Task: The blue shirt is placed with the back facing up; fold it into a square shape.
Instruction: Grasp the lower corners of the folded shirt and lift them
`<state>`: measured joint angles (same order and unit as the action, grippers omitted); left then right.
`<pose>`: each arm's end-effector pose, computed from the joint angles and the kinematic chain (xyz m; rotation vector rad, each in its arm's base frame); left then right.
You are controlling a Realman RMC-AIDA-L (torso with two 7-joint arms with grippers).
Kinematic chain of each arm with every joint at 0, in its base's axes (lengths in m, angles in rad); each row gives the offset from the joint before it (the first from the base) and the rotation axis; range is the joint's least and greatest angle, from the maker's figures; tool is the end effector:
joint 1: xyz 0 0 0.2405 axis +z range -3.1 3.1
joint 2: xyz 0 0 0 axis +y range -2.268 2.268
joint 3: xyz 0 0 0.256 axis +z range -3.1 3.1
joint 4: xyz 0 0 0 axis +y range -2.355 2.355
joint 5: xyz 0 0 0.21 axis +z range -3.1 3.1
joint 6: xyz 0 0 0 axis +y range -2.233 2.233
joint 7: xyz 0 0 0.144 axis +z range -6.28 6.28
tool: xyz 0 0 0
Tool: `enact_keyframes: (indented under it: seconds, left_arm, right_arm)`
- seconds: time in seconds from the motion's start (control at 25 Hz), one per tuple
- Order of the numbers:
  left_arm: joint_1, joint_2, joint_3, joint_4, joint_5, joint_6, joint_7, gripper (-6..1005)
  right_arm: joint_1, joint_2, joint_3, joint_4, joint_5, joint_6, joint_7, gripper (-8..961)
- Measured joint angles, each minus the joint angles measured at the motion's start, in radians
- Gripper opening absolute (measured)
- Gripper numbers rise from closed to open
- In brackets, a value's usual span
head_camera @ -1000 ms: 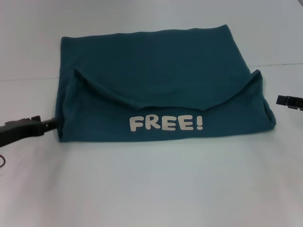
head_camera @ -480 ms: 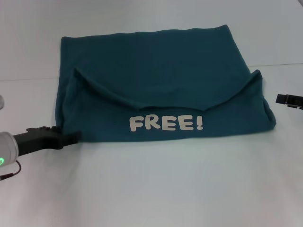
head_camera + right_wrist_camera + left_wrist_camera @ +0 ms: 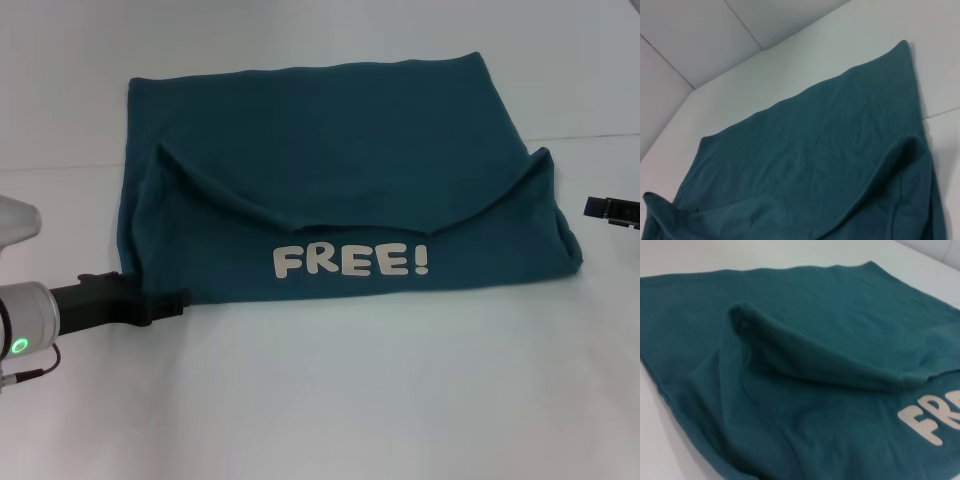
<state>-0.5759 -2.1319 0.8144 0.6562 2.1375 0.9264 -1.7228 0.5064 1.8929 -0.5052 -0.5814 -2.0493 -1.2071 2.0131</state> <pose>-0.2957 0.3859 -0.0239 -2.3034 -0.9877 -0.2699 0.3557 0.3675 0.1008 -1.9399 1.4565 0.6532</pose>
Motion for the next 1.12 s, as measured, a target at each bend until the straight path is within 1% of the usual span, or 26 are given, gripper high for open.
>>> enact_keyframes:
  seconds: [0.2,0.48,0.6,1.0,1.12]
  left_arm:
    - [-0.002,-0.006,0.007,0.02,0.041,-0.011,-0.015,718]
    - [-0.003,-0.005,0.006,0.035,0.085,-0.038,-0.072,639]
    - [-0.003,-0.005,0.006,0.036,0.09,-0.045,-0.079,418]
    - [-0.012,-0.004,0.01,0.039,0.091,-0.048,-0.085,174]
    - [-0.014,-0.003,0.011,0.039,0.091,-0.048,-0.089,79]
  right_arm:
    - [-0.004,0.004,0.002,0.0,0.0,0.004,-0.001,596]
    - [-0.007,0.007,0.004,0.0,0.002,0.005,-0.006,594]
    - [-0.008,0.007,0.006,0.0,0.002,0.006,-0.006,594]
    - [-0.01,0.009,0.01,0.0,0.0,0.008,-0.007,594]
    - [-0.013,0.009,0.01,0.0,0.0,0.011,-0.008,594]
